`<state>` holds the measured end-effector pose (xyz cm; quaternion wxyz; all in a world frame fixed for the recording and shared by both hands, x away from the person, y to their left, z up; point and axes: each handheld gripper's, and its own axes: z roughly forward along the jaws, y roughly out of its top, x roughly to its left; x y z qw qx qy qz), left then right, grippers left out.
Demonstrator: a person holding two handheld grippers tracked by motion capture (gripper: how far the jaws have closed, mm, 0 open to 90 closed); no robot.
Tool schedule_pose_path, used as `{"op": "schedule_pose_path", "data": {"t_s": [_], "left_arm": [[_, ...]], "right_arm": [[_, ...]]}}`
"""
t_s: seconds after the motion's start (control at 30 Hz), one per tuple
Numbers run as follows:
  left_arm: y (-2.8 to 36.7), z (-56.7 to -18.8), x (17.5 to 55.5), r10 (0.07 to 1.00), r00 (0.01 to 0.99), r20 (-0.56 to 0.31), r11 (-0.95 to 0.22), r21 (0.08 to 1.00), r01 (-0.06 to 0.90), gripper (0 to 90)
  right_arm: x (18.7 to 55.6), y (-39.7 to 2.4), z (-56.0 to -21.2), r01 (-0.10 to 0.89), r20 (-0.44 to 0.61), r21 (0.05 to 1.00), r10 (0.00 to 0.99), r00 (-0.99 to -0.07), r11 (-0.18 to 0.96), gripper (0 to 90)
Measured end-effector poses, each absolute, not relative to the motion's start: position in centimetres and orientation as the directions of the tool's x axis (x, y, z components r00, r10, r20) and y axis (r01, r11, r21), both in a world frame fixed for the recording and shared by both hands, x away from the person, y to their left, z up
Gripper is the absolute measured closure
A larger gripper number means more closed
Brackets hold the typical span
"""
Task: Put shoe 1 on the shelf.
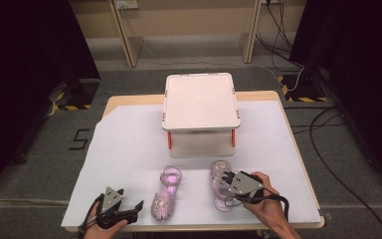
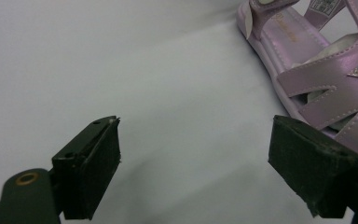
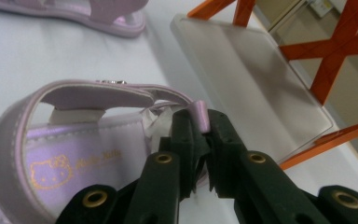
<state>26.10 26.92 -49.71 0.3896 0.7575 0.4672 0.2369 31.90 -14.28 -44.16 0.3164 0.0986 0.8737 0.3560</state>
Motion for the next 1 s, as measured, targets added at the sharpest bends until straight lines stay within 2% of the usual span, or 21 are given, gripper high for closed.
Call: {"op": "schedule_pose_path", "data": {"t_s": [0.13,0.7,1.0], "left_arm": [[26.9,-49.7,26.2,0.891,0.453,-0.007,-0.259,0.812,0.522,16.1],[26.9,-49.7,26.1,0.892,0.452,-0.006,-0.259,0.813,0.521,16.1],[26.9,-49.7,26.1,0.892,0.451,-0.011,-0.255,0.813,0.524,16.1]], "right_arm": [[31.7,-13.7,-43.1,-0.096,-0.515,0.688,0.392,-0.762,0.719,83.1],[34.0,-10.8,-42.1,-0.158,-0.583,0.671,0.384,-0.716,0.724,83.2],[37.3,-8.1,-42.8,-0.198,-0.639,0.640,0.372,-0.673,0.742,83.3]]}}
